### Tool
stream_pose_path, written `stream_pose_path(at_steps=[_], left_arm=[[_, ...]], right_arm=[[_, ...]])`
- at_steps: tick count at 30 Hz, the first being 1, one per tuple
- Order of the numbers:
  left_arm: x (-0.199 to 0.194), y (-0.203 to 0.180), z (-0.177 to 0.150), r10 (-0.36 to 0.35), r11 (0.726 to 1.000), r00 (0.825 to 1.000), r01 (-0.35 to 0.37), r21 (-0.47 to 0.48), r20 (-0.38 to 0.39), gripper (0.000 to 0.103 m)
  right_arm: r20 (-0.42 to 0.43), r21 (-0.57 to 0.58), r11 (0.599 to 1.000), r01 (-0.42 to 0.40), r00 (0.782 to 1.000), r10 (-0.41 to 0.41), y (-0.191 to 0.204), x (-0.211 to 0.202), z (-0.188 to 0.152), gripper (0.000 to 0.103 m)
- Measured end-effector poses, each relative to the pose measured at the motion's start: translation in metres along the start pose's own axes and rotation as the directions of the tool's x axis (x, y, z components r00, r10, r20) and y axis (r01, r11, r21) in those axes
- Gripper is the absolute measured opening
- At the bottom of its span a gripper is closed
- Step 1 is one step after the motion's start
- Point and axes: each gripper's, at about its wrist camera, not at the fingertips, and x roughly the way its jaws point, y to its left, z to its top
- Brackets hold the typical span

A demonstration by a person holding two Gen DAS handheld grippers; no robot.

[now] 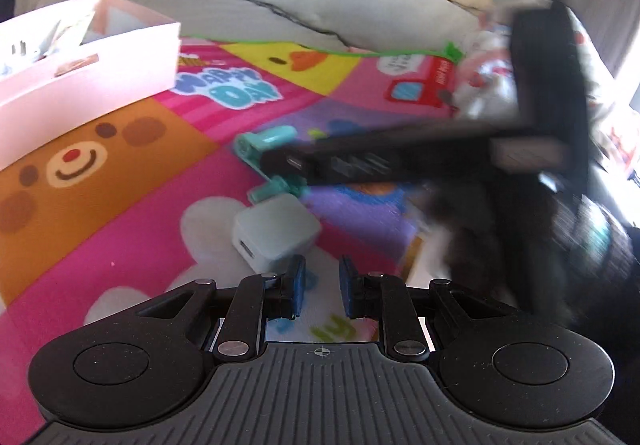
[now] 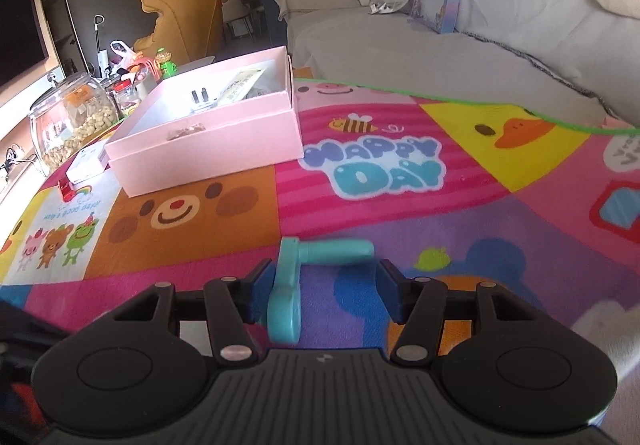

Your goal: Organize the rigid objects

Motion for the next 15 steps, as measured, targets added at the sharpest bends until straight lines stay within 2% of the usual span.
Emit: stream_pose_path(at_steps=[3, 5, 7, 11, 15], left_arm=[[-0.005, 0.013, -0.001, 0.011, 0.999, 1.0, -0.01, -0.047, 0.019, 0.019], [-0.014, 0.021, -0.002, 0.079, 0.995, 0.996, -0.077, -0.057, 0.043, 0.019], [-0.025, 0.032, -0.005, 0.166, 0.984, 0.984, -0.162, -0.072, 0.061, 0.019], [-0.059, 0.056, -0.015, 0.355, 0.927, 0.933, -0.342, -0.155, 0.066, 0.019], [-0.084, 0.077, -0.022, 0.508, 0.841, 0.861, -0.487, -0.236, 0.032, 0.019]], right_arm=[[0.003, 0.029, 0.996, -0.083, 0.997, 0.083, 0.002, -0.011, -0.007, 0.038], [-0.027, 0.043, 0.989, -0.143, 0.989, 0.145, 0.009, -0.008, -0.006, 0.034], [-0.052, 0.074, 0.974, -0.214, 0.975, 0.218, 0.016, 0.003, -0.003, 0.034], [-0.112, 0.091, 0.936, -0.34, 0.93, 0.349, 0.048, 0.028, 0.003, 0.032], [-0.15, -0.019, 0.913, -0.409, 0.904, 0.401, 0.093, 0.04, 0.001, 0.032]])
